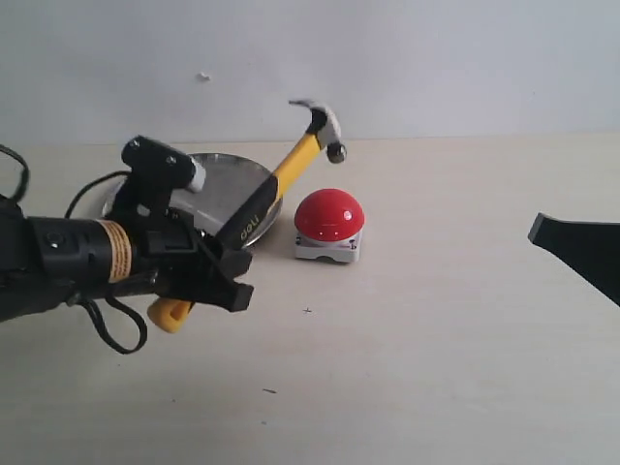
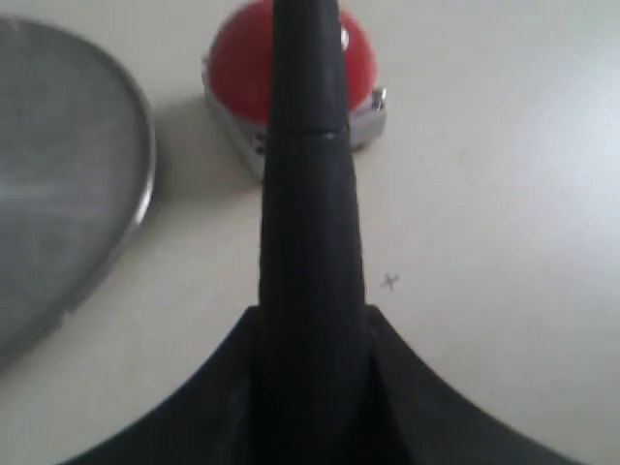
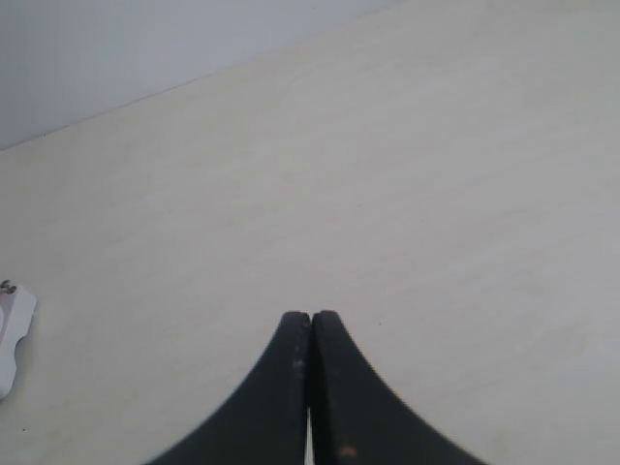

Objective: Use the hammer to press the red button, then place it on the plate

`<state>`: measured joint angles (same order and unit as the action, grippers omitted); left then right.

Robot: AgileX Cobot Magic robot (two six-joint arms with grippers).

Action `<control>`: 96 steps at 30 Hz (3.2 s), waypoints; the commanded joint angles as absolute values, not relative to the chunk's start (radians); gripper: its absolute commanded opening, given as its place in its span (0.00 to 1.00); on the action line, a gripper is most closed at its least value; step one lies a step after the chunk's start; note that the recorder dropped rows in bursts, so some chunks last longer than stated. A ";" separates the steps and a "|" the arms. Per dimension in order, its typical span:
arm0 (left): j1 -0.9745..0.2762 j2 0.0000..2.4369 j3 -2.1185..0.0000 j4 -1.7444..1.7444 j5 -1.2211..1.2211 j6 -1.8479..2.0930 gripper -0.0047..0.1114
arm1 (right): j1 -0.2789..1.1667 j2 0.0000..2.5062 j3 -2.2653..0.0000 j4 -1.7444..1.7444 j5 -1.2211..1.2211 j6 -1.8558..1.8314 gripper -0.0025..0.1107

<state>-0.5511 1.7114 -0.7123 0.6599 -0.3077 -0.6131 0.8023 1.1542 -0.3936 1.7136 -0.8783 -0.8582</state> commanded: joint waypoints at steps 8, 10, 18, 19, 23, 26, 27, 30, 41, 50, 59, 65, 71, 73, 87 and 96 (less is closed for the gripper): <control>-0.557 1.651 -0.727 0.724 -0.272 -0.731 0.04 | 0.802 1.151 -0.390 1.711 -0.886 -0.857 0.02; -0.557 1.589 -0.727 0.720 -0.278 -0.731 0.04 | 0.802 1.151 -0.390 1.711 -0.886 -0.857 0.02; -0.539 1.444 -0.727 0.720 -0.287 -0.710 0.04 | 0.802 1.151 -0.390 1.711 -0.886 -0.857 0.02; -0.528 1.432 -0.727 0.720 -0.289 -0.716 0.04 | 0.802 1.151 -0.390 1.711 -0.886 -0.857 0.02; -0.468 1.416 -0.727 0.755 -0.289 -0.743 0.04 | 0.802 1.151 -0.390 1.711 -0.886 -0.857 0.02; -0.413 1.423 -0.727 0.865 -0.344 -0.840 0.04 | 0.802 1.151 -0.390 1.711 -0.886 -0.857 0.02; -0.387 1.427 -0.727 0.915 -0.389 -0.893 0.04 | 0.802 1.151 -0.390 1.711 -0.886 -0.857 0.02; -0.285 1.449 -0.747 1.100 -0.588 -1.082 0.04 | 0.802 1.151 -0.390 1.711 -0.886 -0.857 0.02; -0.029 1.676 -0.925 1.405 -0.971 -1.431 0.04 | 0.802 1.151 -0.390 1.711 -0.886 -0.857 0.02; -0.029 1.943 -1.129 1.434 -1.016 -1.641 0.04 | 0.802 1.151 -0.390 1.711 -0.886 -0.857 0.02; 0.022 2.105 -1.271 1.446 -1.099 -1.766 0.04 | 0.802 1.151 -0.390 1.711 -0.886 -0.857 0.02; 0.047 2.142 -1.283 1.418 -1.025 -1.776 0.04 | 0.802 1.151 -0.390 1.711 -0.886 -0.857 0.02; 0.047 2.158 -1.283 1.424 -0.897 -1.781 0.04 | 0.802 1.151 -0.390 1.711 -0.886 -0.857 0.02; 0.047 2.158 -1.283 1.426 -0.892 -1.783 0.04 | 0.802 1.151 -0.390 1.711 -0.886 -0.857 0.02; -0.025 2.158 -1.283 1.498 -0.775 -1.814 0.04 | 0.802 1.151 -0.390 1.711 -0.886 -0.857 0.02; -0.034 2.160 -1.283 1.534 -0.750 -1.814 0.04 | 0.802 1.151 -0.390 1.711 -0.886 -0.857 0.02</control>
